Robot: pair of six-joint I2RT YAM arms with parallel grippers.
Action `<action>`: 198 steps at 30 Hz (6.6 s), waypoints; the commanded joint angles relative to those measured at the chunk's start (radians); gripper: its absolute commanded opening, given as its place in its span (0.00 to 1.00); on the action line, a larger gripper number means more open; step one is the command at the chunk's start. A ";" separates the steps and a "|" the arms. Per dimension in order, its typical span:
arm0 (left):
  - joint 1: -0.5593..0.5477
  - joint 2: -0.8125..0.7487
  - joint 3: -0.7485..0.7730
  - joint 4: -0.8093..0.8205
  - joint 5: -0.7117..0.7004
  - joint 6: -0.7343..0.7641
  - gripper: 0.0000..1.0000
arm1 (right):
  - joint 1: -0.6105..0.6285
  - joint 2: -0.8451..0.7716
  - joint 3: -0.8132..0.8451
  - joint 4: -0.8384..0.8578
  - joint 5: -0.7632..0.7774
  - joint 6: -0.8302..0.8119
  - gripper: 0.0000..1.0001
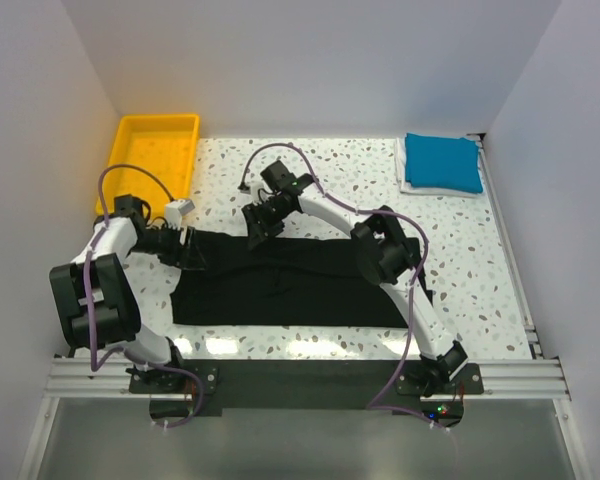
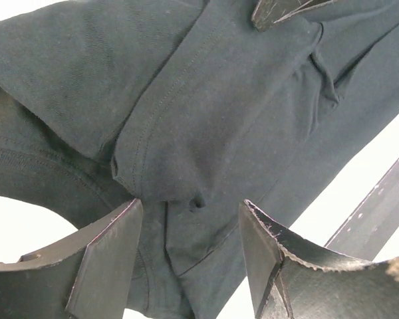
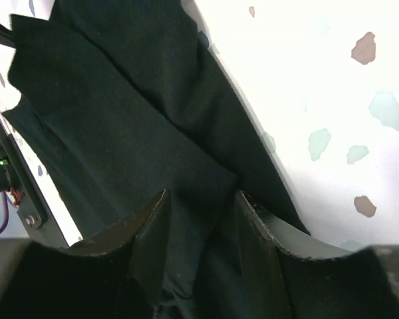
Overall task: Fold and stack the t-shirts
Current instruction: Fold the tshirt
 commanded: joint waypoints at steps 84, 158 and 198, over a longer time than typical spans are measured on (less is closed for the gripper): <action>-0.203 -0.119 -0.104 -0.299 -0.089 0.701 0.44 | 0.061 -0.357 -0.466 -0.175 -0.145 -0.398 0.36; -0.510 0.134 0.052 0.171 -0.535 -0.086 0.38 | -0.695 -0.486 -0.604 -0.427 0.338 -0.754 0.45; -0.530 0.396 0.554 0.324 -0.428 -0.262 0.45 | -0.490 -0.531 -0.893 -0.356 0.521 -0.829 0.27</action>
